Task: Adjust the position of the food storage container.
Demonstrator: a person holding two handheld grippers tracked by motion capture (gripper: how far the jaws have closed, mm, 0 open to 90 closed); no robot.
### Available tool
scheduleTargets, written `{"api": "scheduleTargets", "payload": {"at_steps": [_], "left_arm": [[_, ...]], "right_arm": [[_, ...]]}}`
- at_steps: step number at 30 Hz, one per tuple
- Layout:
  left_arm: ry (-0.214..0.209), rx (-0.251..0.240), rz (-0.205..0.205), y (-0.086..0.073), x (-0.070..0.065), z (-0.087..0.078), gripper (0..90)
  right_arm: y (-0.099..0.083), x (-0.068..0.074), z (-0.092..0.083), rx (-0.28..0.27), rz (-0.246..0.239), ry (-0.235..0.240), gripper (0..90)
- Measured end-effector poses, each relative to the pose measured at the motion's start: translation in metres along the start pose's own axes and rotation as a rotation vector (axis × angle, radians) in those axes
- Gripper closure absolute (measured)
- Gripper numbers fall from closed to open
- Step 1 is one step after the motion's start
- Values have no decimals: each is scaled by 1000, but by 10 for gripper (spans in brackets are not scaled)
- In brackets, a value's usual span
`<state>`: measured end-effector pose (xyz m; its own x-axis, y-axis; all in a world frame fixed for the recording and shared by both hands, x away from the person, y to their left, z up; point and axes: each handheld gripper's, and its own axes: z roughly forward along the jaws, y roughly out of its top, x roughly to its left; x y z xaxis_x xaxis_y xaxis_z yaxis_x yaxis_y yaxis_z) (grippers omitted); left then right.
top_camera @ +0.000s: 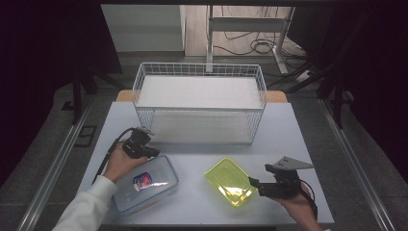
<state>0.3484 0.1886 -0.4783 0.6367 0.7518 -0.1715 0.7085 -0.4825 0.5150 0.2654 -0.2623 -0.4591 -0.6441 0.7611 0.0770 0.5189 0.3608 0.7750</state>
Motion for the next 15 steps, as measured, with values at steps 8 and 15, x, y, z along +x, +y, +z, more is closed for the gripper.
{"api": "scheduleTargets", "payload": {"at_steps": [8, 15], "left_arm": [[1, -85, 30, -6, -10, -26, 900], [-82, -147, 65, -51, -32, -69, 900]], "right_arm": [[-1, -1, -1, -1, -4, -6, 207], [-1, -2, -3, -5, 5, -14, 206]]}}
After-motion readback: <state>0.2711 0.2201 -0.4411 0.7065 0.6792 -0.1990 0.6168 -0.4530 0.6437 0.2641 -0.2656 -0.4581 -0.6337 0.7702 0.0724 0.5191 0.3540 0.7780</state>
